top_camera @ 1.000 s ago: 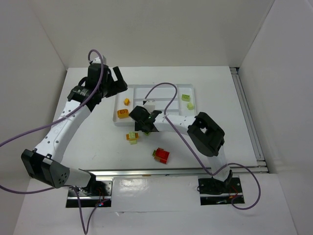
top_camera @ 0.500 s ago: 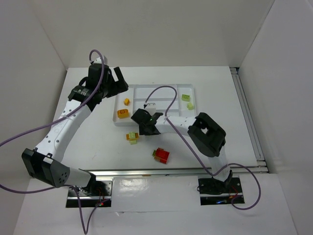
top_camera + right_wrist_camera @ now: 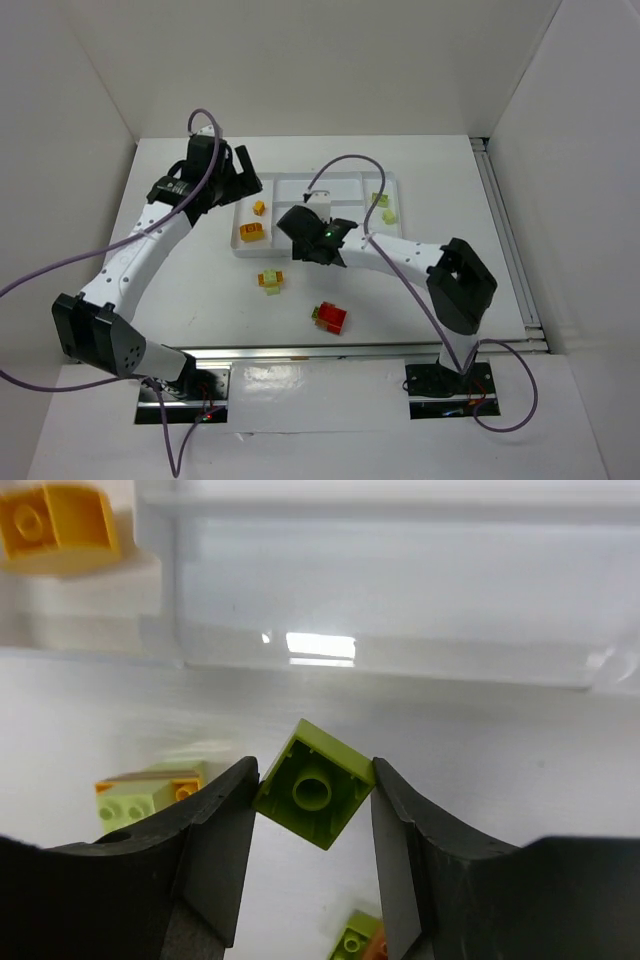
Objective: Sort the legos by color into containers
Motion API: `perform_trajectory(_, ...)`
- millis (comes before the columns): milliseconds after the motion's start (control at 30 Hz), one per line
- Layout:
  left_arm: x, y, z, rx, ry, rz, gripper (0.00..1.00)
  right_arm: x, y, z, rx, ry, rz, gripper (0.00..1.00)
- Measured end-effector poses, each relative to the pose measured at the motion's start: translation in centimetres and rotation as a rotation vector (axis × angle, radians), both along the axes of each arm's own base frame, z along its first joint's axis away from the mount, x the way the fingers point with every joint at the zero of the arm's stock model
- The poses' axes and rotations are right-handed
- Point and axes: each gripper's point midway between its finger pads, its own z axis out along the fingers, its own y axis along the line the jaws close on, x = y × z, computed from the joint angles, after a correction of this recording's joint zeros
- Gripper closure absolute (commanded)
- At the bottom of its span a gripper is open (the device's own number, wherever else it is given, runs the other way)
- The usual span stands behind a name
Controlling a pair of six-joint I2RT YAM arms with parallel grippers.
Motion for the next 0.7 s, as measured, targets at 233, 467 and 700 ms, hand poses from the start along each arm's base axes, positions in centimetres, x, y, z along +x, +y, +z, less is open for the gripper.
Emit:
perform_trajectory(233, -3.3, 2.3, -9.4, 0.056, 0.263, 0.052, 0.02, 8.1, -5.6, 4.5, 0.03, -0.102, -0.118, 0.61)
perform_trajectory(467, -9.6, -0.2, -13.2, 0.091, 0.392, -0.052, 0.03, 18.3, -8.4, 4.8, 0.041, -0.165, -0.199, 0.59)
perform_trajectory(700, -12.2, -2.5, -13.1, 0.082, 0.39, -0.132, 0.05, 23.4, -8.9, -0.6, 0.023, -0.102, -0.191, 0.48)
